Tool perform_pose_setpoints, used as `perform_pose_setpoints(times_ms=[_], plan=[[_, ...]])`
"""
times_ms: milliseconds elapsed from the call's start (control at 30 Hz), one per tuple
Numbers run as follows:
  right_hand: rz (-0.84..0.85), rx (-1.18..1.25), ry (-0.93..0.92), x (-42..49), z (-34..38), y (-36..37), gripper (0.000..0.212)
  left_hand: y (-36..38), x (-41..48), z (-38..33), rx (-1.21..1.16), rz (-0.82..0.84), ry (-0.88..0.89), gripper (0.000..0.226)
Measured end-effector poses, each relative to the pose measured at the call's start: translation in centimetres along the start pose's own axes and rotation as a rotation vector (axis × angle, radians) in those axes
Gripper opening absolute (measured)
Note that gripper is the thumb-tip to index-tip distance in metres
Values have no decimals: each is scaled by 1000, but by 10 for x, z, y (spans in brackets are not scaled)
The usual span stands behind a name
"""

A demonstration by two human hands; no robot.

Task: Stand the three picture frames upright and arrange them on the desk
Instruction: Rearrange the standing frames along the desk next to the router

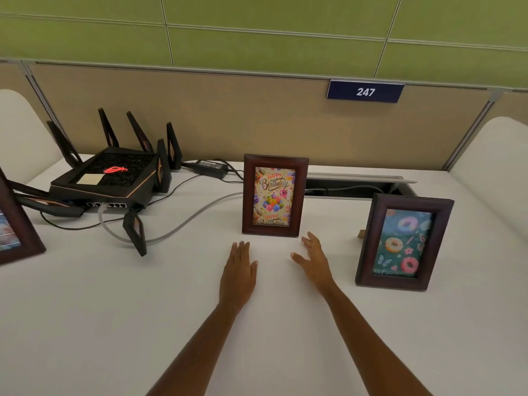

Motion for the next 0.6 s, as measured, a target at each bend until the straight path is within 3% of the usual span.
perform_pose_setpoints(times_ms=[367, 600], plan=[[-61, -35, -115, -84, -17, -34, 34, 1, -49, -7, -82, 21, 80, 47], [-157, -11, -98, -117, -41, -84, 33, 12, -67, -49, -263, 53, 108, 41]])
Point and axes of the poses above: each hand's wrist, its own x-axis towards the middle knuckle, its own y-axis out of the palm, z = x × y, the point moved 4 cm from there along x, towards the middle knuckle, and after that the axes turned 4 degrees about -y, right-handed, at the moved point
